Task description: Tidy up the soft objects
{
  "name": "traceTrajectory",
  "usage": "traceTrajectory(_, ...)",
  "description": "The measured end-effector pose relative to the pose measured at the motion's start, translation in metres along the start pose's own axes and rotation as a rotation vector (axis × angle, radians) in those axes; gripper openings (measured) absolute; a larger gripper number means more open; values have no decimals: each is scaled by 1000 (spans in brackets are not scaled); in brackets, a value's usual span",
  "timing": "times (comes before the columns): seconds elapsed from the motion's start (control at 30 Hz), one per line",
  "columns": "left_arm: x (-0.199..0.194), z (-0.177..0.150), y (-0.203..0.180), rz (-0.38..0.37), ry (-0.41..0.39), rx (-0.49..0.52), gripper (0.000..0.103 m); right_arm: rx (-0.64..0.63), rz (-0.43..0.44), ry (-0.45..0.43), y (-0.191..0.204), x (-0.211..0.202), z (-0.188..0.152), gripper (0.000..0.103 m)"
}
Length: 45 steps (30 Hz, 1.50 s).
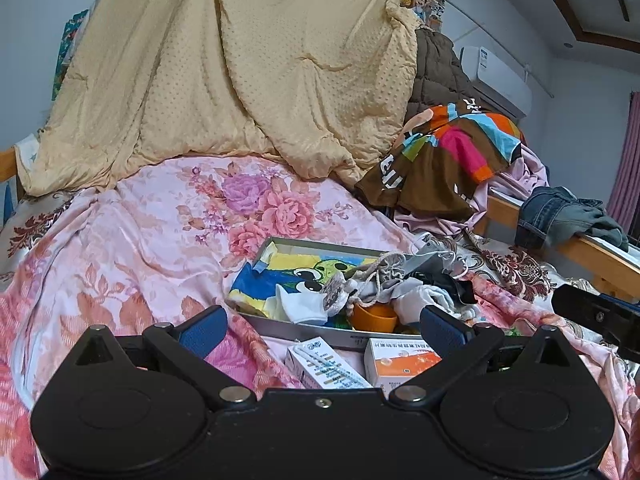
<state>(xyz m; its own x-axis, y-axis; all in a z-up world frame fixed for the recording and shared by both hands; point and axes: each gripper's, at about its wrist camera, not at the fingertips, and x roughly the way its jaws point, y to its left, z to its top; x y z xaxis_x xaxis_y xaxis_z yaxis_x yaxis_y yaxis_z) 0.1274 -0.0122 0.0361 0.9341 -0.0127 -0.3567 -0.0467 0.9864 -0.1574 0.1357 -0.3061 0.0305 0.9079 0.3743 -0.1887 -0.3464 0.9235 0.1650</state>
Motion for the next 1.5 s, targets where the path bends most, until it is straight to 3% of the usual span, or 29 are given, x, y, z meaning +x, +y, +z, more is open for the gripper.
traceTrajectory(0.8,-25,-29,-6,-12,1,10,102,16,-16,48,2,-23,-22,103)
traceTrajectory(1.5,-27,-48,19,2,45,-36,102,41,-18,132,13,-24,-43,103)
